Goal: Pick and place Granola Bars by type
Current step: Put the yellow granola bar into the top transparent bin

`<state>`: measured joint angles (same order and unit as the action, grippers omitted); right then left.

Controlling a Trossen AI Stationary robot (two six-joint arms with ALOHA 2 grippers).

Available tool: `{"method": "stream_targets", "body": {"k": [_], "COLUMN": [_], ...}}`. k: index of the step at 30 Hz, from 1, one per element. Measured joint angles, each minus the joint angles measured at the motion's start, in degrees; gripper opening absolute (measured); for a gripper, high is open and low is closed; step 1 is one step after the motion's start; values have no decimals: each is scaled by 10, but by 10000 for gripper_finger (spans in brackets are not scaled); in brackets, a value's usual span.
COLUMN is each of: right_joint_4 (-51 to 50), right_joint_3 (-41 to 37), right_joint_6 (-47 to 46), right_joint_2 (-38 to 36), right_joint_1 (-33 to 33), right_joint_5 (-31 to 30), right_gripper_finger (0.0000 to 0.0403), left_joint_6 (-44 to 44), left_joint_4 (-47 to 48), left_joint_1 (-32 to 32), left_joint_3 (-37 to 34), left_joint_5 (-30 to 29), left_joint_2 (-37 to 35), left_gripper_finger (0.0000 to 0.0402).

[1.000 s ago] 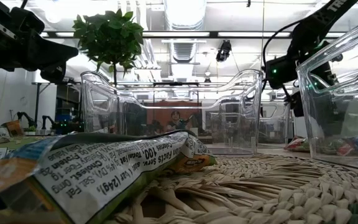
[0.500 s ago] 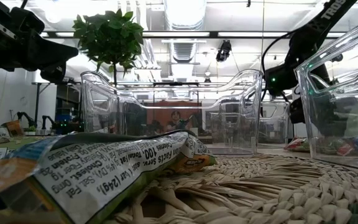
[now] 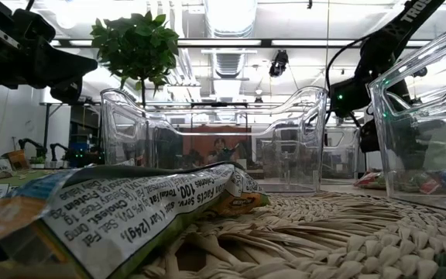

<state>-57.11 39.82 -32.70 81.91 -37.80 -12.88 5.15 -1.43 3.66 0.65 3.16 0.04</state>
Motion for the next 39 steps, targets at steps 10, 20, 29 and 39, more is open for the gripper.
{"method": "stream_targets", "body": {"k": [10,20,29,39], "right_joint_4": [-108,-268,-328,-319], "right_joint_3": [91,227,382,483], "right_joint_6": [-12,13,111,384], "right_joint_2": [-60,-88,-67,-3], "right_joint_1": [0,0,0,2], "right_joint_5": [-2,-4,-6,-8], "right_gripper_finger": [9,9,9,8], "left_joint_6": [0,0,0,0], "left_joint_4": [0,0,0,0], "left_joint_1": [0,0,0,0], "left_joint_3": [0,0,0,0], "left_joint_5": [0,0,0,0], "left_joint_2": [0,0,0,0], "left_gripper_finger": [0,0,0,0]}}
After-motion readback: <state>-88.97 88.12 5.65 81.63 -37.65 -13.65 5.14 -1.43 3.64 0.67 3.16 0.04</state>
